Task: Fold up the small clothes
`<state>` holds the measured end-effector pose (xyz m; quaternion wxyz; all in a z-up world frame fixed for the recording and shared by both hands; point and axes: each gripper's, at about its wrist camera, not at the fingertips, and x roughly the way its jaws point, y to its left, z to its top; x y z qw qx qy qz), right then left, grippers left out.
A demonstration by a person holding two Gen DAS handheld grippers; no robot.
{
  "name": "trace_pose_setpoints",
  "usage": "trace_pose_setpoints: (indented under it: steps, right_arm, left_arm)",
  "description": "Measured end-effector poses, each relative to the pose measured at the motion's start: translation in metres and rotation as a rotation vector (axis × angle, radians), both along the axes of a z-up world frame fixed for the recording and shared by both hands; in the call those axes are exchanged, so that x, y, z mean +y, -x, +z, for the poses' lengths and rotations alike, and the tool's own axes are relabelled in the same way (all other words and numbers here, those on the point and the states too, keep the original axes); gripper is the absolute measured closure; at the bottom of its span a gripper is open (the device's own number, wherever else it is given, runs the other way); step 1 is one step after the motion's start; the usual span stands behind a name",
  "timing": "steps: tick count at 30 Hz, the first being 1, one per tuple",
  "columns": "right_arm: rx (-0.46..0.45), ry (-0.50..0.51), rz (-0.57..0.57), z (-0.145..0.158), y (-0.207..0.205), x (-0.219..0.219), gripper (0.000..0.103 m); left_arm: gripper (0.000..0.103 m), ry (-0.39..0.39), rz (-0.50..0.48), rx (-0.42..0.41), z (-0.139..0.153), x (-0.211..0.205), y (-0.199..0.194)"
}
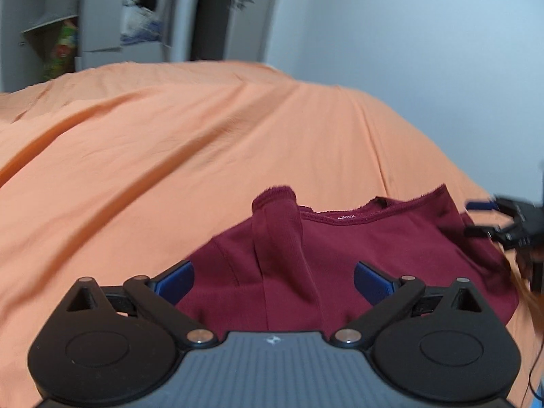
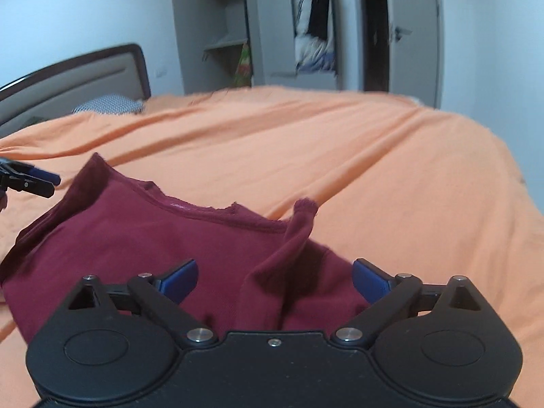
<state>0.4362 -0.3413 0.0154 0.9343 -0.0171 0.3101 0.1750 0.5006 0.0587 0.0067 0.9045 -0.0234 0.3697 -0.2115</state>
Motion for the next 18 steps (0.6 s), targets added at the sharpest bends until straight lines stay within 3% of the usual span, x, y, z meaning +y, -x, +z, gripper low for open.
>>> trace_pose_setpoints:
  steps: [3,6,7,8,10,11,12,15,18]
  right_arm:
    - [-0.046,0.044,-0.028,-0.014,0.03,0.008,0.012]
    - [-0.056,0.055,-0.06,-0.028,0.04,0.014,0.021]
    - [-0.054,0.046,-0.074,-0.031,0.04,0.014,0.024]
    - [-0.053,0.036,-0.092,-0.033,0.04,0.014,0.033]
    - [-0.047,0.014,-0.136,-0.036,0.035,0.01,0.056]
    - [-0.038,-0.002,-0.156,-0.037,0.033,0.006,0.076]
    - [-0.025,-0.029,-0.18,-0.037,0.03,0.001,0.095]
    - [-0.025,-0.147,-0.244,-0.033,0.031,-0.012,0.096]
    - [-0.01,-0.171,-0.286,-0.034,0.032,-0.017,0.096]
  left_arm:
    - [0.011,0.003,0.056,-0.057,-0.011,-0.005,0.03]
    - [0.032,-0.071,0.08,-0.08,-0.023,-0.021,0.048]
    - [0.049,-0.093,0.103,-0.087,-0.025,-0.027,0.052]
    - [0.067,-0.097,0.129,-0.083,-0.028,-0.029,0.051]
    - [0.09,-0.049,0.185,-0.047,-0.032,-0.023,0.048]
    - [0.097,-0.018,0.219,-0.034,-0.033,-0.02,0.046]
    - [0.097,0.005,0.247,-0.025,-0.033,-0.014,0.046]
    - [0.098,0.094,0.315,-0.037,-0.026,-0.001,0.05]
    - [0.098,0.18,0.373,-0.039,-0.021,0.016,0.058]
